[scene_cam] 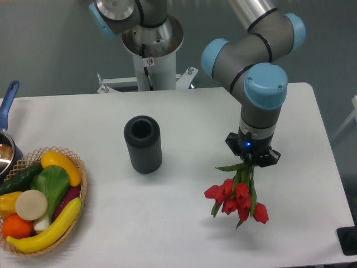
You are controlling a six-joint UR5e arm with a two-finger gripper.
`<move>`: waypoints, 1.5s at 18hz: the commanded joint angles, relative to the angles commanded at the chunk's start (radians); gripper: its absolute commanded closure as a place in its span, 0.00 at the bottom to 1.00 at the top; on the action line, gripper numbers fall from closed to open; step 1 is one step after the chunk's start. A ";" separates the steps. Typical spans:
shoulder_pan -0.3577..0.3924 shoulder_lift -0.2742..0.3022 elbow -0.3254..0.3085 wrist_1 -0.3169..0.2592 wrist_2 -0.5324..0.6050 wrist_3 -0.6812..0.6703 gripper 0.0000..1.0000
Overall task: Insert the flowers into the vase
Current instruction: 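Lift the red tulip bunch and swing it toward the black vase, then position the tulip stems above the vase opening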
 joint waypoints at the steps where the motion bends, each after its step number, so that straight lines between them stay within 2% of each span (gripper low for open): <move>1: 0.000 0.002 0.000 0.000 -0.002 0.000 1.00; 3: -0.002 0.003 -0.002 0.002 -0.009 0.000 1.00; 9: -0.012 0.058 -0.002 0.037 -0.260 -0.060 1.00; 10: -0.014 0.066 -0.005 0.070 -0.322 -0.077 1.00; 11: -0.014 0.083 -0.014 0.136 -0.456 -0.122 1.00; 12: -0.014 0.092 -0.018 0.168 -0.536 -0.180 1.00; 14: -0.015 0.107 -0.021 0.218 -0.612 -0.250 1.00; 16: -0.034 0.127 -0.017 0.222 -0.688 -0.278 1.00; 19: -0.038 0.141 -0.032 0.225 -0.903 -0.349 1.00; 22: -0.026 0.192 -0.092 0.251 -1.076 -0.357 1.00; 25: 0.004 0.277 -0.204 0.307 -1.158 -0.356 1.00; 27: 0.040 0.334 -0.283 0.330 -1.254 -0.354 1.00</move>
